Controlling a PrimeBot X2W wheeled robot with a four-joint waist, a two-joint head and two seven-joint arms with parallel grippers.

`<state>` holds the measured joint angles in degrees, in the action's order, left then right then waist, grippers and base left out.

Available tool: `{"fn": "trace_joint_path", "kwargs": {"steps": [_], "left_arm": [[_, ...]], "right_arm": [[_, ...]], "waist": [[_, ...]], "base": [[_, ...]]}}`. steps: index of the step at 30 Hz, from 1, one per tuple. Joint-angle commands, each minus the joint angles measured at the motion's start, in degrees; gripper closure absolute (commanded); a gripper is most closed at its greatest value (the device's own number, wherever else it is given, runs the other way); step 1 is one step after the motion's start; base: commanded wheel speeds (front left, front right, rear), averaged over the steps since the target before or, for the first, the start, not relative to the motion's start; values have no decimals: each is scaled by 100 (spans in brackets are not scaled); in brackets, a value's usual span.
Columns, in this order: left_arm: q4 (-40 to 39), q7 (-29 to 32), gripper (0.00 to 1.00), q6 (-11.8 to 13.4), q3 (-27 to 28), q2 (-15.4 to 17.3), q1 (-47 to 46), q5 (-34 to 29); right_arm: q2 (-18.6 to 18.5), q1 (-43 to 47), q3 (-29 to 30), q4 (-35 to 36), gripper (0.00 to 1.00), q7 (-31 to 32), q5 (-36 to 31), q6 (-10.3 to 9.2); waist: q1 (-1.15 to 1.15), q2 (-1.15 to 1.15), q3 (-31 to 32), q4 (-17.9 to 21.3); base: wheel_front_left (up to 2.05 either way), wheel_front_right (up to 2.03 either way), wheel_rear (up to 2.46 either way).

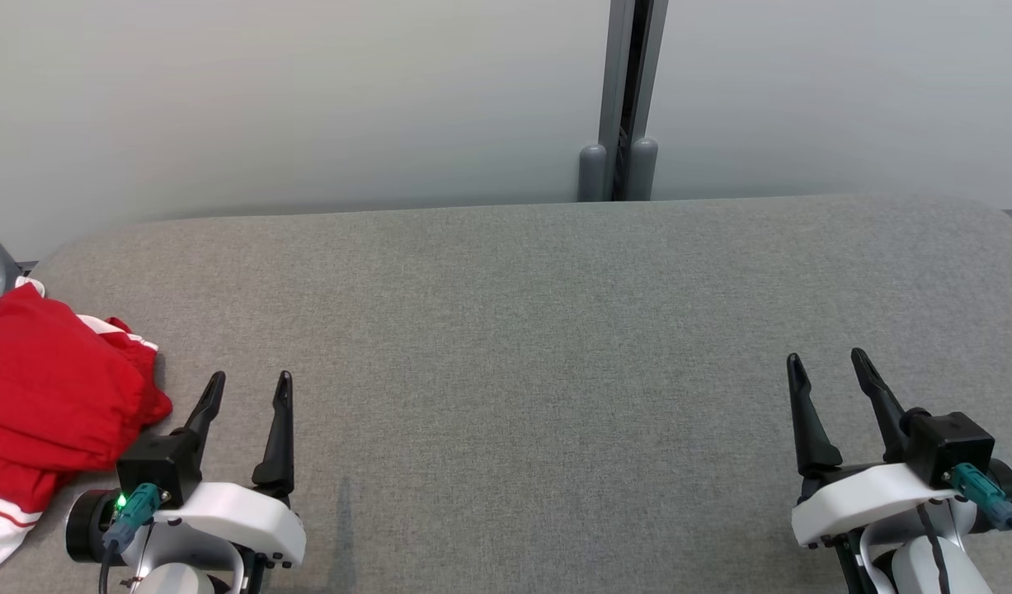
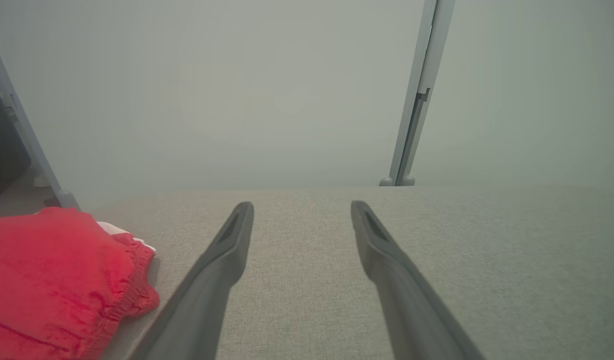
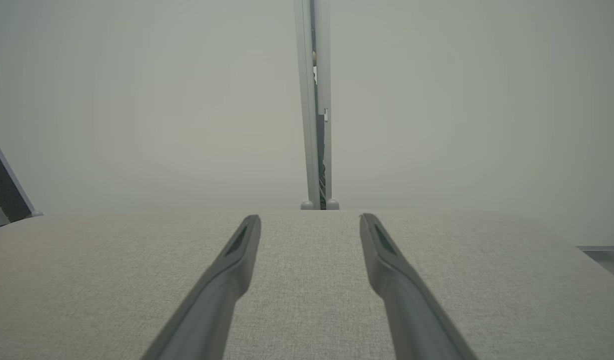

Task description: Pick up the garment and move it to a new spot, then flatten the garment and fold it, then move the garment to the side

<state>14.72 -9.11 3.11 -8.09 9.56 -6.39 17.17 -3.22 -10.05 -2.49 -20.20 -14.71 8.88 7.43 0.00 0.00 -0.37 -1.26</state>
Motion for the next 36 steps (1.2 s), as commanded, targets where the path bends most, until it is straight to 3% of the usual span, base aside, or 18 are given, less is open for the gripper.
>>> {"fn": "trace_joint_path", "kwargs": {"steps": [1, 24, 29, 36], "left_arm": [[5, -12, 0, 27, 24, 22, -98, -1], [-32, 49, 0, 96, -69, 65, -117, 116], [-7, 13, 0, 102, -55, 79, -170, 161], [22, -83, 0, 164, 46, 98, -257, 237]], "right_arm": [[-12, -38, 1, -16, 0, -44, -41, 10], [9, -86, 82, -160, 0, -20, 61, 10], [-13, -124, 25, -133, 0, 24, 44, 10], [-34, -165, -54, -74, 0, 31, 62, 10]], "waist": [[0, 0, 1, 0], [0, 0, 7, -62], [0, 0, -21, -318], [0, 0, -121, -1002]], "base": [[0, 0, 0], [0, 0, 0], [0, 0, 0], [0, 0, 0]]}}
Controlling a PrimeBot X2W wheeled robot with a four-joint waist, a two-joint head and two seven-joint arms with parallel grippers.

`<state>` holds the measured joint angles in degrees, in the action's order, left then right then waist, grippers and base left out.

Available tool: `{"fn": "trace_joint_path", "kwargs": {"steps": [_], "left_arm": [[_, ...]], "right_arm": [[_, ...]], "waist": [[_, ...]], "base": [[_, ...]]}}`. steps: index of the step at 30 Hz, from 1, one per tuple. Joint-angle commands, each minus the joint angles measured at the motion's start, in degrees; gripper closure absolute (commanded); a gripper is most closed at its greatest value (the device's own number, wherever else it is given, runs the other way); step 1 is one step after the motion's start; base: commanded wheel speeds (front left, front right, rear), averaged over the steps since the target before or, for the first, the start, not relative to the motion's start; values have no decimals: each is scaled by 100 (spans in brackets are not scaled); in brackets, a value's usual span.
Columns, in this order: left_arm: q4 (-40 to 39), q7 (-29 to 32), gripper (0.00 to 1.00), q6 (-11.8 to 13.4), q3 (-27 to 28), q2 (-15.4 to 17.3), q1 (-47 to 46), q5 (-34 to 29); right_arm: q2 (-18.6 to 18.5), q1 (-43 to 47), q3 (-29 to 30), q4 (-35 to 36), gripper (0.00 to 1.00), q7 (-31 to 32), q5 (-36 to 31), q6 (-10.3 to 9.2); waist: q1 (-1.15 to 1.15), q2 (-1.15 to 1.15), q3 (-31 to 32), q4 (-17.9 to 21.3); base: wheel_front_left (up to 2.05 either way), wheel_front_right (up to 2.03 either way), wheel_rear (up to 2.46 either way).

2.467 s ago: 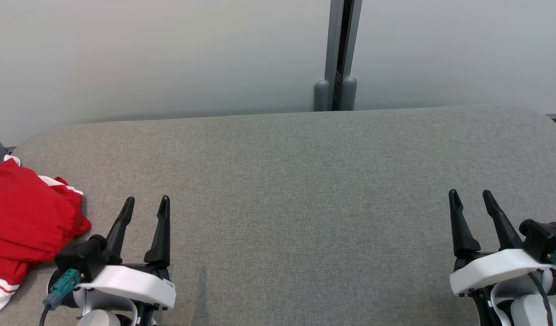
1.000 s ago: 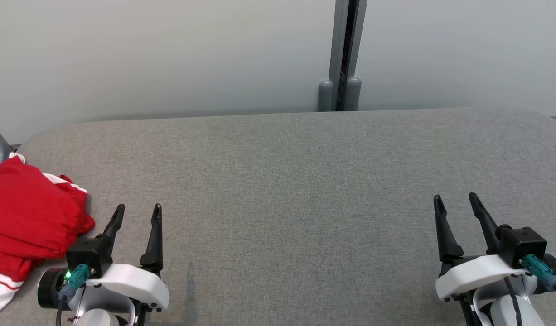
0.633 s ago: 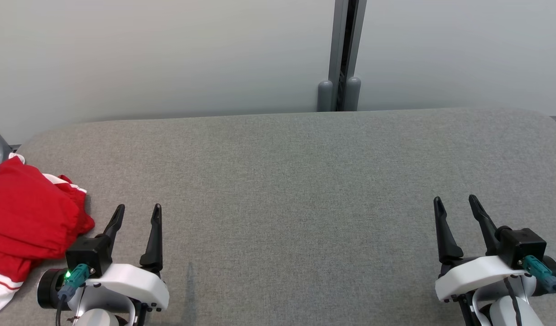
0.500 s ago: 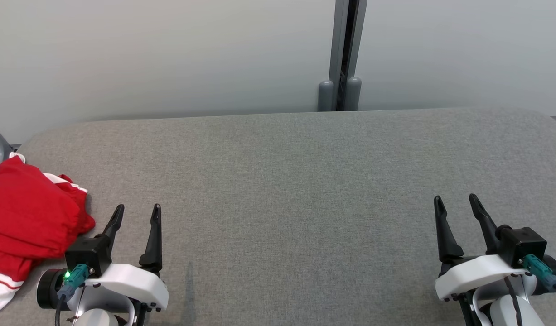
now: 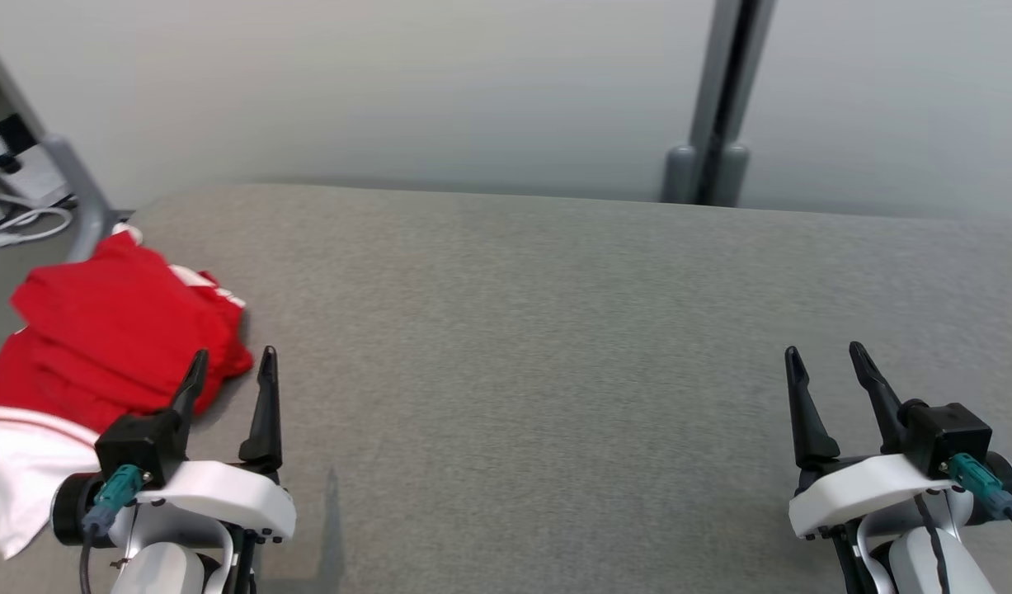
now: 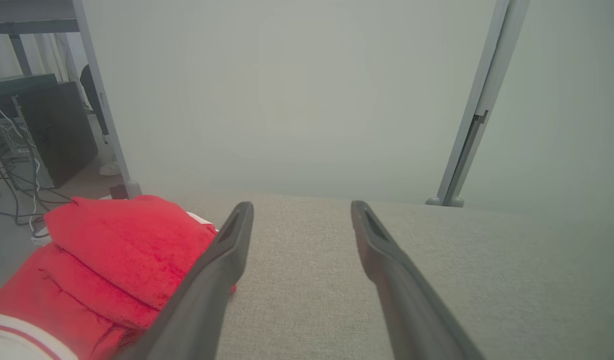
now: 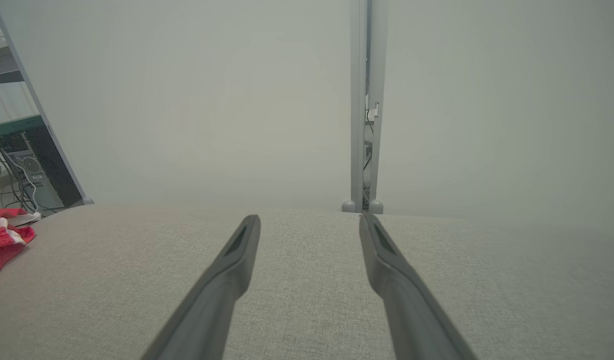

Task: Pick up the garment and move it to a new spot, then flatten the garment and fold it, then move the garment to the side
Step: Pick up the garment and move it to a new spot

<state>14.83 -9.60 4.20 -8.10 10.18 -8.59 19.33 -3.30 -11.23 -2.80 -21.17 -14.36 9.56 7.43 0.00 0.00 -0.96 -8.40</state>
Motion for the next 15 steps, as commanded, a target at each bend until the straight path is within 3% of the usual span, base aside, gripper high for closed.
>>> {"fn": "trace_joint_path", "kwargs": {"steps": [1, 15], "left_arm": [[15, -57, 0, 45, 61, 30, -46, 54], [151, -304, 0, 137, 280, 5, -38, 256]], "right_arm": [[-35, -57, -10, 32, 0, -3, 0, 10], [-52, -246, -148, 79, 0, 80, 25, 10]], "waist": [[0, 0, -78, -410], [0, 0, -281, -1632]], "base": [[0, 0, 0], [0, 0, 0]]}}
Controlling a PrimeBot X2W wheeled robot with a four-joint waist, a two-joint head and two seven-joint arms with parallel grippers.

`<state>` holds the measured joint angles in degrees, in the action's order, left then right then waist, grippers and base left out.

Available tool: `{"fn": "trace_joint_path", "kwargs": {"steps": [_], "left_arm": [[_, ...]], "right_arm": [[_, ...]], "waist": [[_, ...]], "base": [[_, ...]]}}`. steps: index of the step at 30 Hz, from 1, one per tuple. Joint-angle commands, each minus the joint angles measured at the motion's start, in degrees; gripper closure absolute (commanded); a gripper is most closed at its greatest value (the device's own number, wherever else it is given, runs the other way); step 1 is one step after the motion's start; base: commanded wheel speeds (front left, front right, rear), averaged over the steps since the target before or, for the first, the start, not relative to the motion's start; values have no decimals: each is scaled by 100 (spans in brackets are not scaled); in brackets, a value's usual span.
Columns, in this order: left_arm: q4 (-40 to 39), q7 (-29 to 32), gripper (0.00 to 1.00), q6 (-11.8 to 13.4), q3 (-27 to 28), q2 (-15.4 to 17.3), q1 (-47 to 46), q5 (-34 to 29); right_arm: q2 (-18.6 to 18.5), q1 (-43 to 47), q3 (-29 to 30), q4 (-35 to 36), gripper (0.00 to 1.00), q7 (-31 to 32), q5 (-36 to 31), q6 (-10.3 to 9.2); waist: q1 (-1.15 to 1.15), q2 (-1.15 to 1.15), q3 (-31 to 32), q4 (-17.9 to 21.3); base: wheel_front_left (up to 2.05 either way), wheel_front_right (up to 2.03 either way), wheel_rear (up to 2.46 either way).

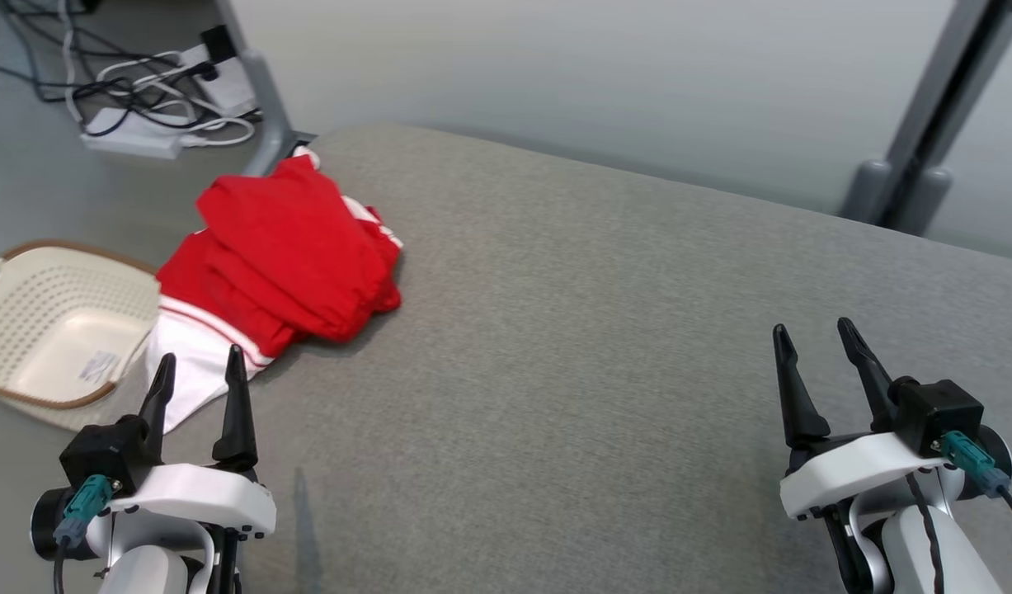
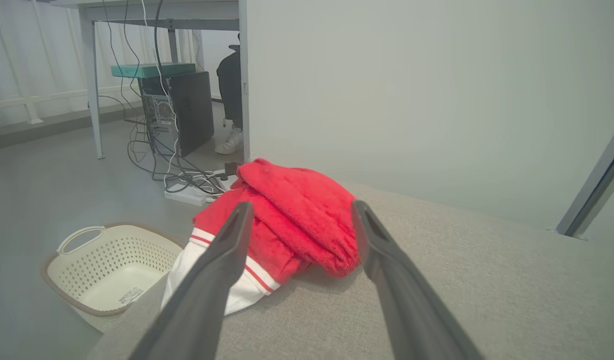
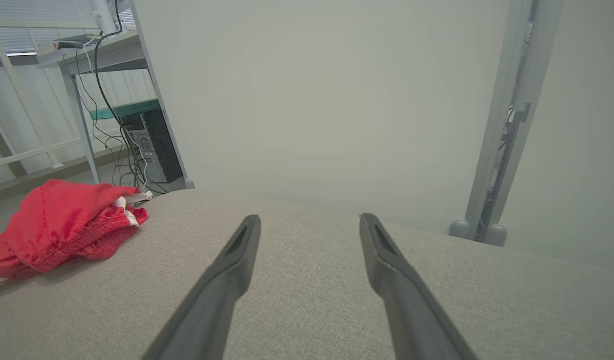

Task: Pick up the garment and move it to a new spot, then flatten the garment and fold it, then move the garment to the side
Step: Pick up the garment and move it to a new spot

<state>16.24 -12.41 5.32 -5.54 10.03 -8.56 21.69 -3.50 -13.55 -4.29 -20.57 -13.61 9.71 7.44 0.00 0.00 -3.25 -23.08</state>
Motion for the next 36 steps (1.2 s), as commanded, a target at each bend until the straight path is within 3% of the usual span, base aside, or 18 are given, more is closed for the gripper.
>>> {"fn": "trace_joint_path", "kwargs": {"steps": [1, 8, 24, 31, 36], "left_arm": [[24, -34, 0, 19, 32, 12, -42, 38], [111, -113, 0, -6, 47, -19, -90, 96], [230, -197, 0, -42, 24, -60, -326, 150], [129, -25, 0, -187, -19, 14, -1069, 219], [627, 512, 0, -410, -49, 122, -1811, 443]], "right_arm": [[-34, -23, -7, 16, 0, 6, 21, 8], [-47, -84, -12, 34, 0, 45, 5, 8], [-94, -78, -28, 99, 0, 107, -6, 8], [-164, -190, -72, 262, 0, 210, -100, 8], [-194, -373, -135, 399, 0, 300, -183, 8]], "waist": [[0, 0, -57, -223], [0, 0, -81, -422], [0, 0, -145, -487], [0, 0, -417, -407], [0, 0, -787, -178]], "base": [[0, 0, 0], [0, 0, 0], [0, 0, 0], [0, 0, 0], [0, 0, 0]]}}
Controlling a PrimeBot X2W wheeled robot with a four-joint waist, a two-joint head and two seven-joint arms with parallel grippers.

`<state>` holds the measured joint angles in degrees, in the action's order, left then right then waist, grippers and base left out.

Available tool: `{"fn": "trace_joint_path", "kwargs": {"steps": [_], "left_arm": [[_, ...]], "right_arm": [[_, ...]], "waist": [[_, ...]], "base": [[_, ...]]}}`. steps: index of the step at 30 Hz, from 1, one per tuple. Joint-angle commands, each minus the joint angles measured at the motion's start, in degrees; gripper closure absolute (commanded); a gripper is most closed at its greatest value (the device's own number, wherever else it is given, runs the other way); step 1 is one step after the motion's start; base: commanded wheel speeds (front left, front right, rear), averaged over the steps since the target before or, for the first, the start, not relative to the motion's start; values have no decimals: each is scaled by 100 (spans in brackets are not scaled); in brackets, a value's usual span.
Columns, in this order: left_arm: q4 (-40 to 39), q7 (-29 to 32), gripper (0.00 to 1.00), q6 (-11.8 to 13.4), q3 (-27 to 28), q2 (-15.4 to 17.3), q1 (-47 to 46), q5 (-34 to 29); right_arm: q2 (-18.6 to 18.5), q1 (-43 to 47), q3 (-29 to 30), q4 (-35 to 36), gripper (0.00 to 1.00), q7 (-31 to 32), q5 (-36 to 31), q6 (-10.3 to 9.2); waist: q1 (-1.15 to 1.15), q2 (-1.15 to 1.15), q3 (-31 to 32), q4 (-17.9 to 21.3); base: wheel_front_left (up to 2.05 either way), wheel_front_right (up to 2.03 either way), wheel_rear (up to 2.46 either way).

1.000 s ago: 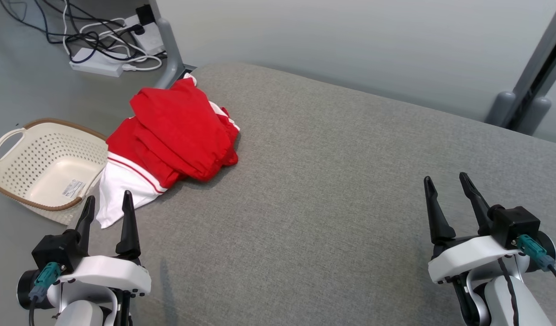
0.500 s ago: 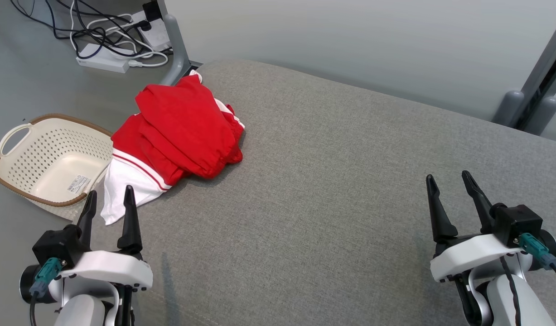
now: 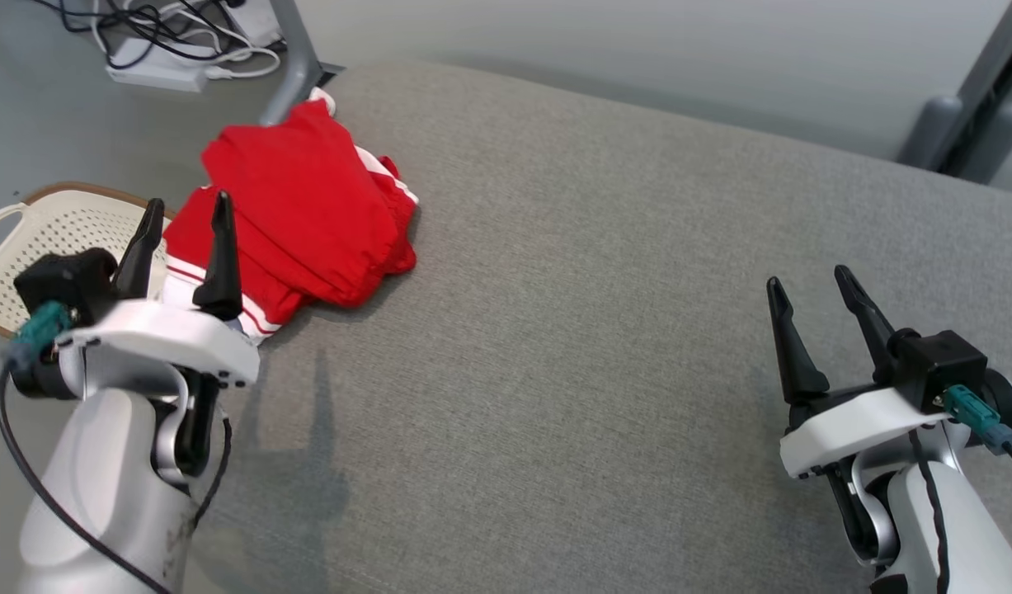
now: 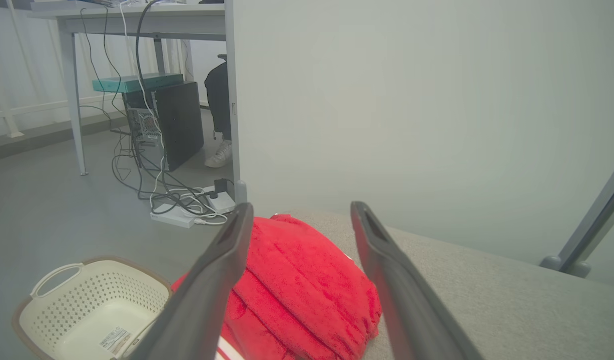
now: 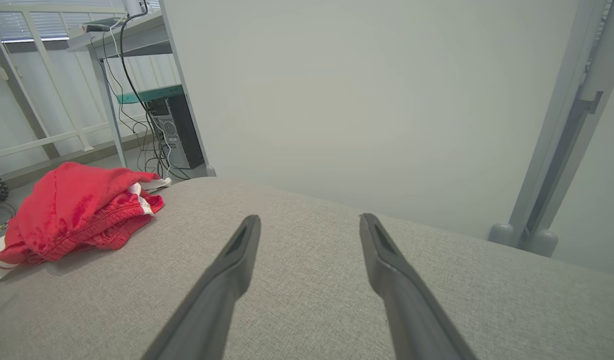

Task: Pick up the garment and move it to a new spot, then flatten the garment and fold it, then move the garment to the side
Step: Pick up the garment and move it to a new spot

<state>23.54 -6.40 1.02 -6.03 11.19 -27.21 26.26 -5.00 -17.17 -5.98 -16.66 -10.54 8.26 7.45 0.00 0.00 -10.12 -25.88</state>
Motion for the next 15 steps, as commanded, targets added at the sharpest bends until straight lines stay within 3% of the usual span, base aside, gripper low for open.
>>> {"fn": "trace_joint_path", "kwargs": {"steps": [1, 6, 15], "left_arm": [[57, 21, 0, -29, 4, 20, -92, 41], [1053, 329, 0, -264, 46, 93, -725, 270], [2839, 261, 0, -494, 156, 134, -1618, 511]], "right_arm": [[-51, -41, 17, 28, 0, 21, -49, 7], [-109, -229, -57, 121, 0, 106, -88, 5], [-214, -528, -138, 288, 0, 190, -165, 5]], "waist": [[0, 0, -171, 161], [0, 0, -575, 441], [0, 0, -1189, 837]], "base": [[0, 0, 0], [0, 0, 0], [0, 0, 0]]}}
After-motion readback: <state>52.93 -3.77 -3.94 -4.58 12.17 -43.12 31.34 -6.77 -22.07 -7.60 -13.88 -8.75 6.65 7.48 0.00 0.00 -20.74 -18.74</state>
